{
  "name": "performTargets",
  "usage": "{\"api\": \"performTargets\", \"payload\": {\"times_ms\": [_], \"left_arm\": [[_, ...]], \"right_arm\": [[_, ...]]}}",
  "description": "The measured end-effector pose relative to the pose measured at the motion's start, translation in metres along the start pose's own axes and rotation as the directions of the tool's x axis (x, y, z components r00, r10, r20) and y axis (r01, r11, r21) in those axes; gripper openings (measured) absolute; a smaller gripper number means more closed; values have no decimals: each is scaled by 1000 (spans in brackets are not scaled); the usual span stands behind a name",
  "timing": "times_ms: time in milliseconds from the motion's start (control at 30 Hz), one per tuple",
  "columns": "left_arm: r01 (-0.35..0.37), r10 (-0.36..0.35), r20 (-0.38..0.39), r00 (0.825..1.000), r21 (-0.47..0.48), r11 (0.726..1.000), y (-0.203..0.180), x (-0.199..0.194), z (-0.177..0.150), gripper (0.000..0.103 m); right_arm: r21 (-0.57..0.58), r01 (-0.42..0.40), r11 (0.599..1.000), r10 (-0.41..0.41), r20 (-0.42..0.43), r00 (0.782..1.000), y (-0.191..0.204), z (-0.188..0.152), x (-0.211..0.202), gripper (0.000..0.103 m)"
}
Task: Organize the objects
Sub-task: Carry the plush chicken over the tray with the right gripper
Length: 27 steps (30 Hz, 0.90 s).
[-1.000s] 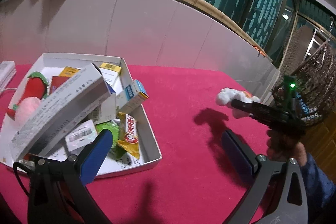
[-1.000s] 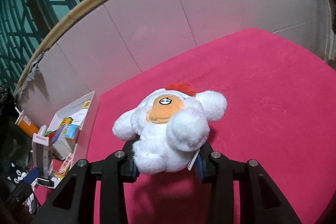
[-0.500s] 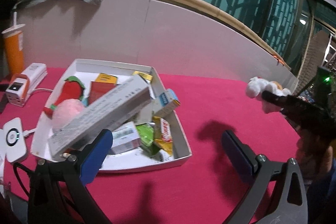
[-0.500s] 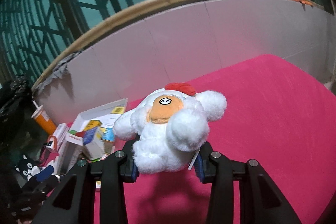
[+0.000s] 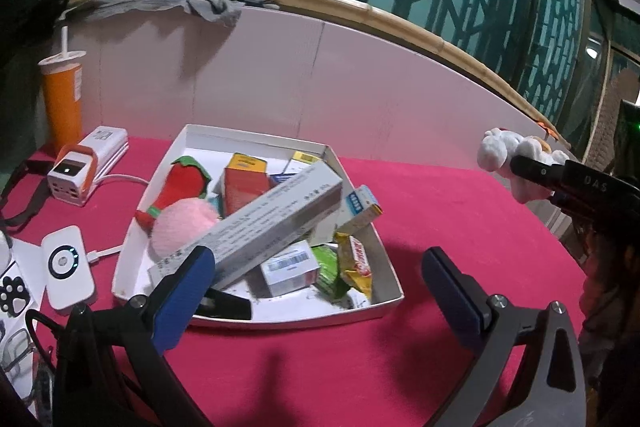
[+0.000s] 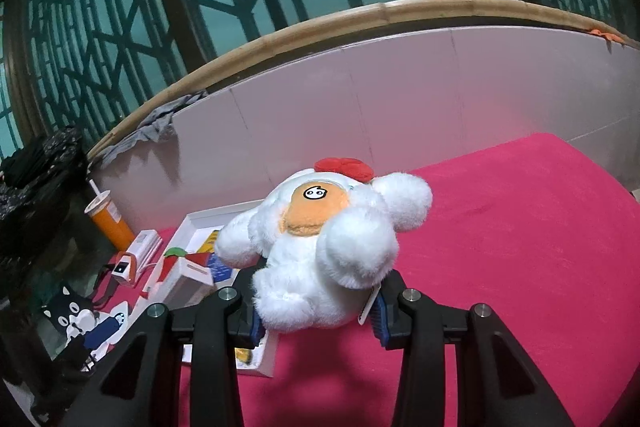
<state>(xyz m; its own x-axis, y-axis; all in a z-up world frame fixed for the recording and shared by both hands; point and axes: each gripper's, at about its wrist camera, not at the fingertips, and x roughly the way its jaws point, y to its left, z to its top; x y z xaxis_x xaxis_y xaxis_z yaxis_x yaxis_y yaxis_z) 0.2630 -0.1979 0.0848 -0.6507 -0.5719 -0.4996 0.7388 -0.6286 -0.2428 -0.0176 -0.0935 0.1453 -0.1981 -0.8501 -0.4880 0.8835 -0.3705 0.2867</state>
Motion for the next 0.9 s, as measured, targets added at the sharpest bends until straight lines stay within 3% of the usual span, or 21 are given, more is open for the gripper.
{"api": "performTargets", "payload": {"times_ms": [900], "left_arm": [[-48,50,10,999,-131,990,62,-20,-10,103]], "right_arm": [[-139,-70,988,61,-68,996,104,9,48,44]]}}
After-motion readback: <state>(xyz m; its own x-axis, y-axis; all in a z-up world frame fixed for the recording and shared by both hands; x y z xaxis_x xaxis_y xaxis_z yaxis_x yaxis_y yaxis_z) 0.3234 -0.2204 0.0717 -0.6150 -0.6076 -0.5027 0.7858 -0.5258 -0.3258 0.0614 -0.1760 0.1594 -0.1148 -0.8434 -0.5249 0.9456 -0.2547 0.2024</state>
